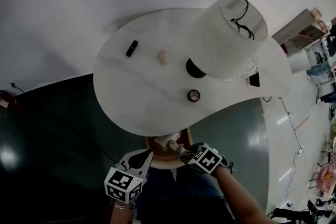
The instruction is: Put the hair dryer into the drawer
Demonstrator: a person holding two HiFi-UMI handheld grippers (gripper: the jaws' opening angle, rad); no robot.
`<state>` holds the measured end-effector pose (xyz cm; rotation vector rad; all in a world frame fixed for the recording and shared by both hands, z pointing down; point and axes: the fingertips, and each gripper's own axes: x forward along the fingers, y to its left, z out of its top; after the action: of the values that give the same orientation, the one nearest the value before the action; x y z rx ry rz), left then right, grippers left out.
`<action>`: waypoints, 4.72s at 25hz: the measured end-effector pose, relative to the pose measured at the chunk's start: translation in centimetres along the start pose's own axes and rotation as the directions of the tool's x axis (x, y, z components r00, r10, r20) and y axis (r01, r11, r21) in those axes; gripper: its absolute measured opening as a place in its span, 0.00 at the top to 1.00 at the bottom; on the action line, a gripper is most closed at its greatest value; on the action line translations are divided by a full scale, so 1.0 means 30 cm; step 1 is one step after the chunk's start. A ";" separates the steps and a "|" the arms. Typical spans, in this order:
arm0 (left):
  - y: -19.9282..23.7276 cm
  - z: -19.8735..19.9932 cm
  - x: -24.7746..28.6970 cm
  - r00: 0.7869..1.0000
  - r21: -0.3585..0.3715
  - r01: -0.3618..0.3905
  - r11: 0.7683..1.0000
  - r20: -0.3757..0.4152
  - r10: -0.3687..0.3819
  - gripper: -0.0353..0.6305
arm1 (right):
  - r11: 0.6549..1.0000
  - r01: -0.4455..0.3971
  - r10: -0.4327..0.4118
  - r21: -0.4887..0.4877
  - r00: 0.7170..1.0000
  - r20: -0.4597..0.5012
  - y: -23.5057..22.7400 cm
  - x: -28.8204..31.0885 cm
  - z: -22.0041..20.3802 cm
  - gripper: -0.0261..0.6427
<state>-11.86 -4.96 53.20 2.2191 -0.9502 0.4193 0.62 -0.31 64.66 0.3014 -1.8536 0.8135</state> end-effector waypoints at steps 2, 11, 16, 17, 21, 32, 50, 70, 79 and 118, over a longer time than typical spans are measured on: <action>-0.004 -0.002 0.001 1.000 -0.002 0.003 1.000 0.003 -0.003 0.92 | 1.000 0.020 -0.020 0.009 1.000 -0.007 -0.011 0.016 0.005 0.67; -0.002 -0.040 -0.006 1.000 -0.021 -0.002 1.000 -0.016 0.001 0.92 | 0.997 0.079 -0.078 0.017 0.996 -0.049 -0.055 0.090 0.025 0.67; 0.011 -0.063 -0.002 1.000 -0.031 -0.007 0.999 -0.028 0.006 0.92 | 0.994 0.100 -0.098 0.040 0.995 -0.033 -0.063 0.121 0.055 0.67; 0.011 -0.066 -0.003 1.000 -0.033 -0.008 0.999 -0.029 0.007 0.92 | 0.993 0.100 -0.098 0.057 0.995 -0.025 -0.059 0.129 0.060 0.67; 0.005 -0.066 -0.005 1.000 -0.030 -0.008 1.000 -0.026 0.007 0.92 | 0.991 0.106 -0.105 0.076 0.994 -0.011 -0.055 0.150 0.075 0.67; 0.010 -0.097 -0.001 0.999 -0.031 -0.004 1.000 -0.053 0.003 0.92 | 0.986 0.166 -0.166 0.029 0.986 0.004 -0.102 0.202 0.109 0.67; 0.049 -0.127 0.006 0.997 -0.046 -0.031 0.998 -0.067 0.028 0.92 | 0.959 0.278 -0.273 -0.054 0.959 0.080 -0.140 0.298 0.181 0.67; 0.121 -0.246 0.119 0.989 -0.082 -0.038 0.996 -0.147 0.025 0.92 | 0.935 0.352 -0.342 -0.037 0.925 0.166 -0.185 0.350 0.245 0.67; 0.122 -0.266 0.117 0.987 -0.089 -0.041 0.995 -0.160 0.026 0.92 | 0.947 0.299 -0.281 -0.119 0.949 0.145 -0.167 0.375 0.237 0.61; 0.081 -0.169 0.052 0.991 -0.052 -0.067 0.996 -0.116 0.060 0.92 | 0.948 0.275 -0.213 -0.159 0.921 0.327 -0.052 -0.031 0.214 0.93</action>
<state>-12.69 -3.45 58.77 2.0957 -0.9618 0.5364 -2.74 -5.81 62.98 0.5430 -2.1153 0.4162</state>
